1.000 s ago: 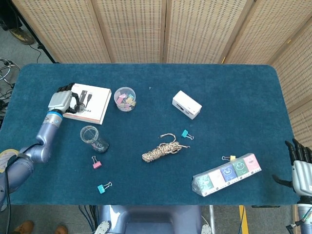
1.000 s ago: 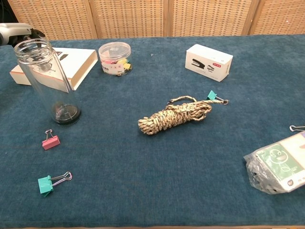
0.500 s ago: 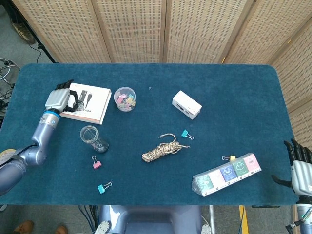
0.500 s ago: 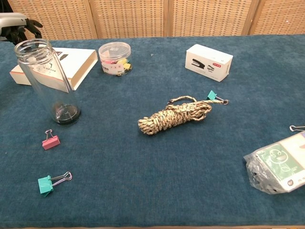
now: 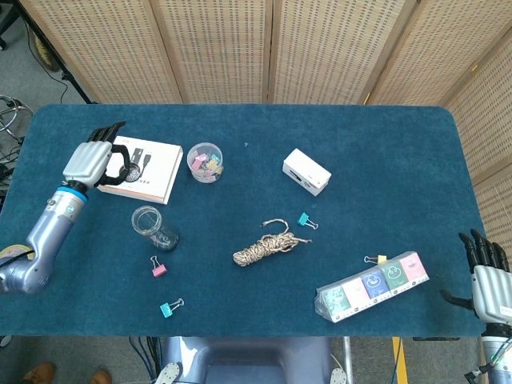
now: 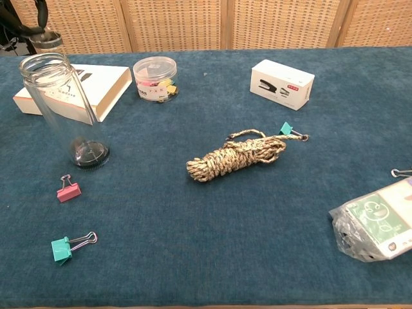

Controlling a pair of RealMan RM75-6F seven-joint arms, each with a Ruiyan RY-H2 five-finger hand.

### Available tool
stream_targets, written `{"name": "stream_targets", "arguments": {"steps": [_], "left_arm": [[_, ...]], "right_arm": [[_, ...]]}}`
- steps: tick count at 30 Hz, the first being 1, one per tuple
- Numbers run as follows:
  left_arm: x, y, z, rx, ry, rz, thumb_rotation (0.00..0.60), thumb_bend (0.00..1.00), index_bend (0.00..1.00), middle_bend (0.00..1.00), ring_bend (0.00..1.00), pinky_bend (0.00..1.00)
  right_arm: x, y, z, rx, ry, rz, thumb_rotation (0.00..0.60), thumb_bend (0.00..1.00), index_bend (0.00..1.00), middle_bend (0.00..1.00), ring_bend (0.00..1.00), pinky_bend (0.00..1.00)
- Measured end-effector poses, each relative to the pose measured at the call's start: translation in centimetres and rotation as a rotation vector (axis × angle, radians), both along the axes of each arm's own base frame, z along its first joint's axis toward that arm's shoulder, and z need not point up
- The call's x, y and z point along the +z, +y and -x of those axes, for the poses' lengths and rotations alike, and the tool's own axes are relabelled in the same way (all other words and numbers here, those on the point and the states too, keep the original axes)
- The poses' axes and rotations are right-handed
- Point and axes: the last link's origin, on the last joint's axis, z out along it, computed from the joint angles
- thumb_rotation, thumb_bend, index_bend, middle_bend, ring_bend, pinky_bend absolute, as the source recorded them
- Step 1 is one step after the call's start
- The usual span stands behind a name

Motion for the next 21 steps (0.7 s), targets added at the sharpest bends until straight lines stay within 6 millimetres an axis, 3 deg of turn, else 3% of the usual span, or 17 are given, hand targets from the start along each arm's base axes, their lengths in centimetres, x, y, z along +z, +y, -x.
{"name": "stream_targets", "arguments": {"steps": [7,10,14,21], "left_arm": [[4.1,-4.2,-3.4,-0.098,-0.011,0.011,0.6,0.54,0.63,0.0,0.0,0.0],[4.8,-5.7,-4.4,-0.134,-0.007,0.027,0.6,0.54,0.63,0.0,0.0,0.0],[4.7,-7.4,-5.3,-0.173,-0.003,0.058,0.6,0.54,0.62,0.0,0.0,0.0],[3.3,-8.2,-4.9,-0.171,-0.002,0.095,0.6,0.54,0.62,0.0,0.0,0.0]], "right_arm": [[0.0,0.0,-0.1,0.005,-0.003,0.0,0.6,0.0,0.0,0.0,0.0,0.0],[-0.1,0.0,-0.2,0.007,-0.005,-0.002,0.6,0.0,0.0,0.0,0.0,0.0],[-0.1,0.0,-0.2,0.011,-0.008,-0.002,0.6,0.0,0.0,0.0,0.0,0.0],[0.2,0.1,-0.2,0.01,-0.012,0.007,0.6,0.0,0.0,0.0,0.0,0.0]]}}
